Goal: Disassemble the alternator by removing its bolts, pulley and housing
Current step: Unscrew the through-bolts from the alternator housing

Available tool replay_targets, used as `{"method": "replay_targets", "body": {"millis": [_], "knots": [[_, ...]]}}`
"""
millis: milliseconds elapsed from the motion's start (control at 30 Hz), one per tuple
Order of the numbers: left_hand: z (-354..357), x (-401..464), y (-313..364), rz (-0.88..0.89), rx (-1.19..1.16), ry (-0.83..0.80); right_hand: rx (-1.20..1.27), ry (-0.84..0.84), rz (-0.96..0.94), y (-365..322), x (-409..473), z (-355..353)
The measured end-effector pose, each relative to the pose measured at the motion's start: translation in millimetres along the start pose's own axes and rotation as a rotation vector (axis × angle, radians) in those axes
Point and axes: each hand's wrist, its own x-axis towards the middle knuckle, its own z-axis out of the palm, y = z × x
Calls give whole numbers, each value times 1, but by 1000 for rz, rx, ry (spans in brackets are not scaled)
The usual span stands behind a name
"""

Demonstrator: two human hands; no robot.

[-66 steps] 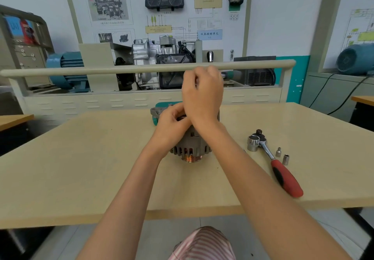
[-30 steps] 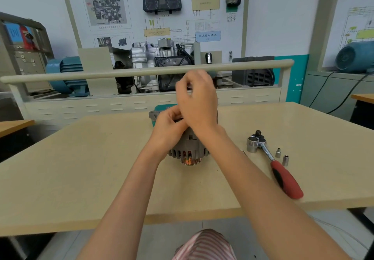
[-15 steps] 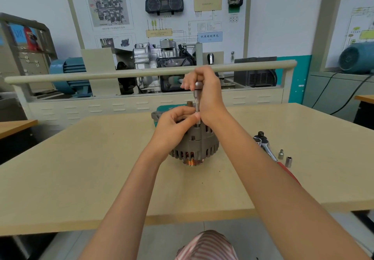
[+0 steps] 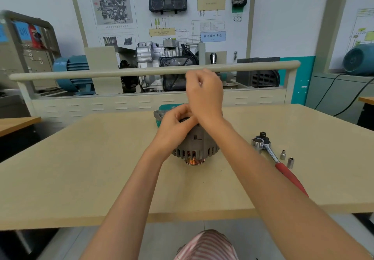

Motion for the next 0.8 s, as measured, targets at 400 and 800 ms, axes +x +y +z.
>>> {"method": "replay_targets", "body": {"millis": [400,800], "knots": [[-1,1,-2,-9,6,1,200,28,31,10,-5,3],[-1,0,1,-21,-23,2,384,-121,234,2,10,-1]]}}
